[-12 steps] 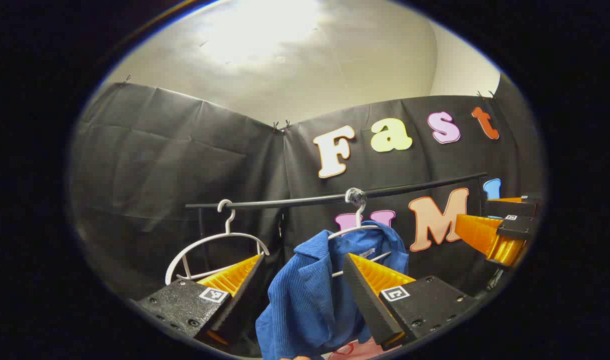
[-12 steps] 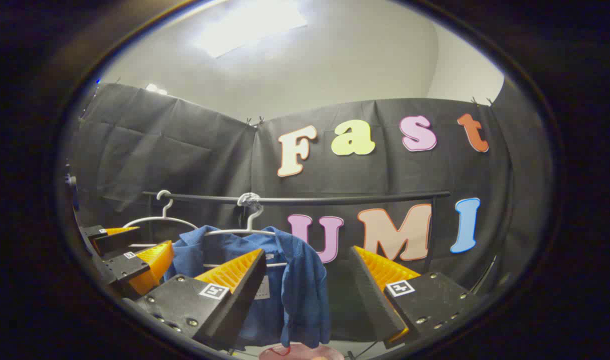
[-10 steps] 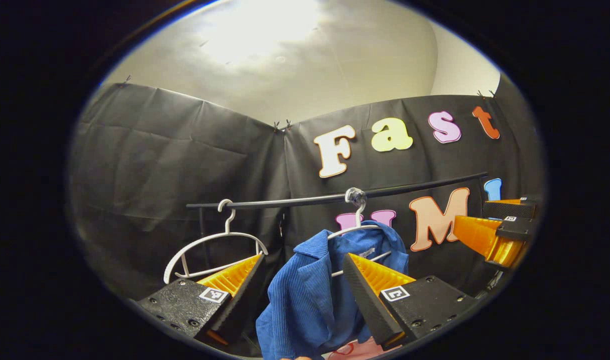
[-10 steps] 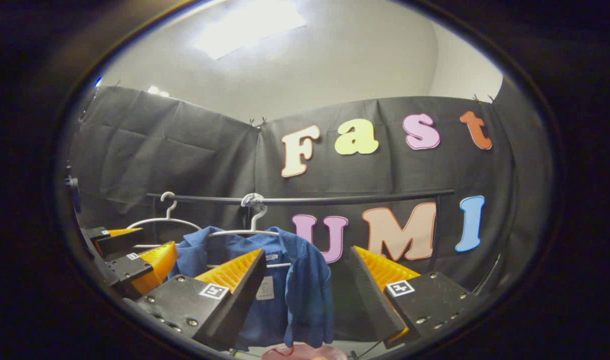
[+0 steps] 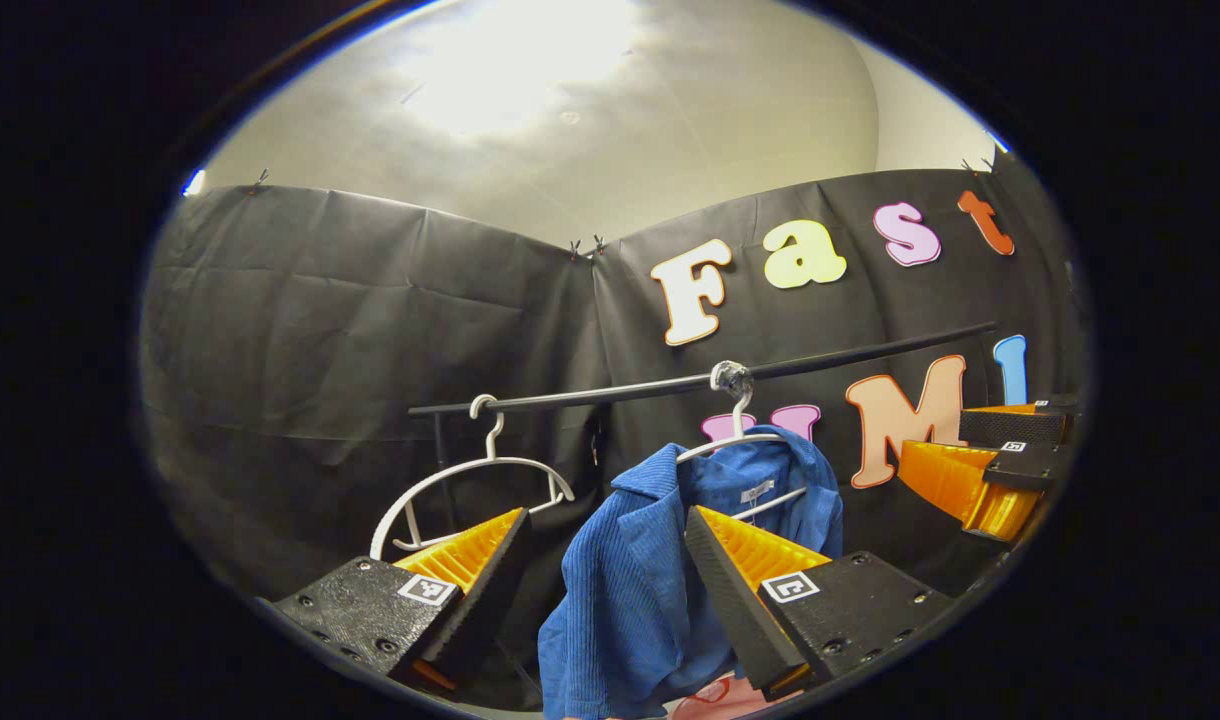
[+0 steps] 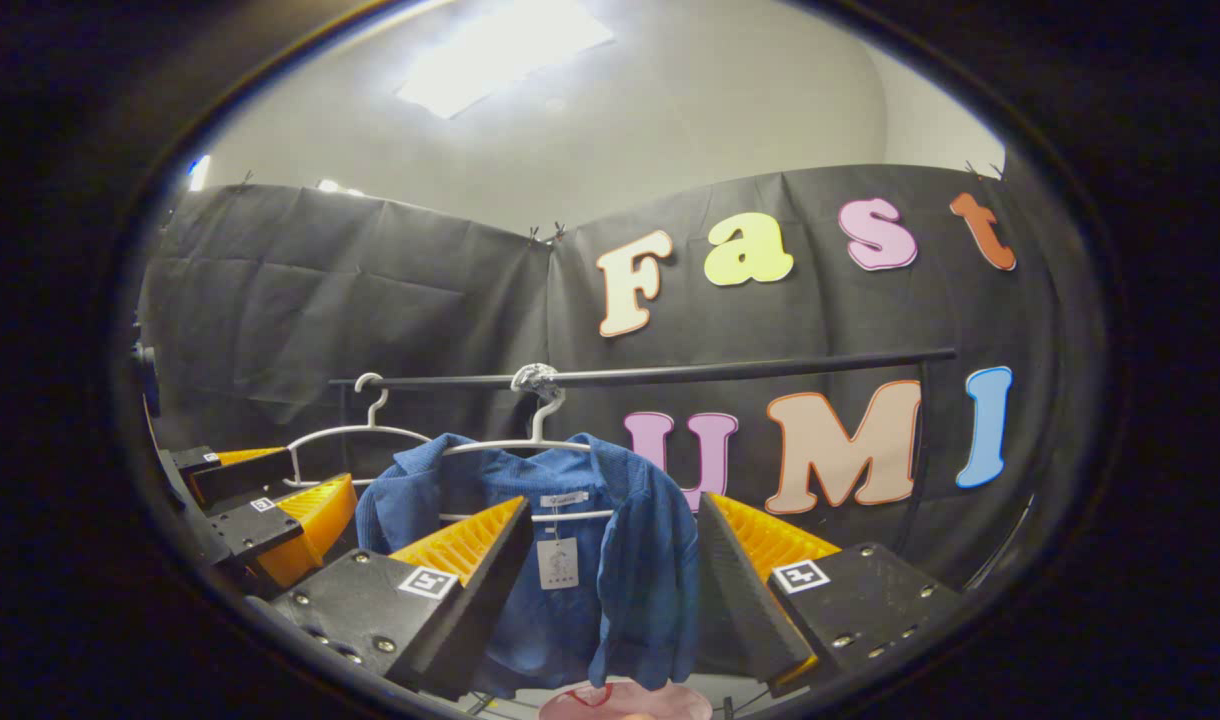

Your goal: Grasp the clothes on the hanger with both hands and then place them into the laundry hamper below.

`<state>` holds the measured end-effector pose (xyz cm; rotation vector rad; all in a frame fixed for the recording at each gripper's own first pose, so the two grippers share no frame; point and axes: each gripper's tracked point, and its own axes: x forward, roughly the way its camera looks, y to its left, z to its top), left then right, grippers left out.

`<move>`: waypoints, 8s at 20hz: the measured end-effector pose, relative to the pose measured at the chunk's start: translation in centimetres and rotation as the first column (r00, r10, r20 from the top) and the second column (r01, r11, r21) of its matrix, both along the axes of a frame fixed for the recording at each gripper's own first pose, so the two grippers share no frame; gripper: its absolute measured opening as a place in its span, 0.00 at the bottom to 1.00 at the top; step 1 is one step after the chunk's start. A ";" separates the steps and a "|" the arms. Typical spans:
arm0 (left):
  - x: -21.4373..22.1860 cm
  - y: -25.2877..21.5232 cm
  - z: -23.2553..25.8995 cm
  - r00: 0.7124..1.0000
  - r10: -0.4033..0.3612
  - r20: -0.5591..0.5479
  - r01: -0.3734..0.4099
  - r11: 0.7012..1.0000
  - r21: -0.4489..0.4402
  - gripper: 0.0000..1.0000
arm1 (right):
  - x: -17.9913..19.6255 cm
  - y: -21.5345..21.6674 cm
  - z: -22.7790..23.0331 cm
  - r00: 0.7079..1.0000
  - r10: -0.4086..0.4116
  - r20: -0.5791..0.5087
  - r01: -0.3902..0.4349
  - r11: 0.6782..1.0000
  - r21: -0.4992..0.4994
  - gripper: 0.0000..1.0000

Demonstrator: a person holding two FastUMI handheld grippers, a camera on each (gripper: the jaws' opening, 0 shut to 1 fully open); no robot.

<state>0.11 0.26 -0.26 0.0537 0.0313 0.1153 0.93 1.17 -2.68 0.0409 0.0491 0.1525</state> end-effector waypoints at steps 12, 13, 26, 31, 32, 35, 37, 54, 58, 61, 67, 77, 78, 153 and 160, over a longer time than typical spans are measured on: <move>-0.7 1.2 -1.2 0.998 0.048 -0.050 -0.047 0.998 0.032 0.94 | 2.4 -0.6 -1.8 0.999 0.043 -0.024 -0.043 0.999 -0.015 0.98; -0.8 1.3 -1.4 0.997 0.055 -0.058 -0.053 0.998 0.034 0.92 | 2.9 -0.7 -2.0 0.999 0.042 -0.028 -0.042 0.999 -0.013 0.98; 2.8 1.1 -9.9 0.973 0.094 -0.209 -0.085 0.995 0.052 0.87 | 5.8 -2.3 -3.8 0.998 0.010 -0.062 -0.012 1.000 -0.029 0.98; 2.6 2.7 -9.8 0.973 0.098 -0.211 -0.098 0.995 0.014 0.38 | 6.1 -1.6 -4.5 0.997 0.016 -0.072 -0.020 0.999 -0.046 0.98; 2.6 3.2 -9.7 0.972 0.108 -0.209 -0.107 0.994 0.015 0.27 | 6.2 -1.3 -4.7 0.997 0.019 -0.075 -0.022 0.999 -0.043 1.00; 2.5 3.2 -9.1 0.976 0.067 -0.206 -0.068 0.998 0.002 0.05 | 6.5 -0.3 -5.5 0.996 0.030 -0.088 -0.033 0.999 -0.035 1.00; 2.2 3.2 -8.4 0.980 0.035 -0.197 -0.036 0.999 -0.002 0.03 | 6.7 0.4 -6.2 0.995 0.035 -0.098 -0.039 0.999 -0.031 0.98; 1.2 6.1 0.5 0.996 -0.075 -0.044 0.072 0.995 -0.067 0.03 | 13.1 3.8 -13.7 0.971 -0.109 -0.215 0.103 0.994 -0.041 0.99; 1.2 7.0 1.3 0.996 -0.089 -0.031 0.086 0.993 -0.082 0.03 | 14.7 3.1 -17.3 0.945 -0.170 -0.278 0.163 0.985 -0.050 0.73; 1.2 7.2 1.4 0.994 -0.103 -0.027 0.100 0.991 -0.087 0.03 | 15.2 1.9 -19.2 0.926 -0.220 -0.307 0.203 0.975 -0.087 0.71; 1.6 7.3 1.1 0.993 -0.115 -0.026 0.113 0.991 -0.071 0.02 | 15.7 -0.5 -19.7 0.904 -0.310 -0.295 0.266 0.947 -0.180 0.07; 3.1 10.0 1.1 0.996 -0.089 -0.015 0.087 0.991 -0.106 0.02 | 17.2 -8.2 -14.5 0.882 -0.418 -0.217 0.388 0.906 -0.166 0.08; 3.2 10.1 1.1 0.996 -0.087 -0.015 0.085 0.992 -0.097 0.01 | 17.8 -8.9 -14.0 0.883 -0.423 -0.205 0.394 0.903 -0.169 0.08; 1.3 -6.1 -18.4 0.776 -0.564 -0.282 0.510 0.824 -0.247 0.01 | 5.8 -14.8 -20.5 0.812 -0.499 -0.303 0.397 0.853 -0.340 0.08; 2.5 -13.3 -17.3 0.678 -0.702 -0.218 0.618 0.705 -0.349 0.02 | 5.0 -9.7 -20.9 0.857 -0.379 -0.348 0.288 0.914 -0.285 0.08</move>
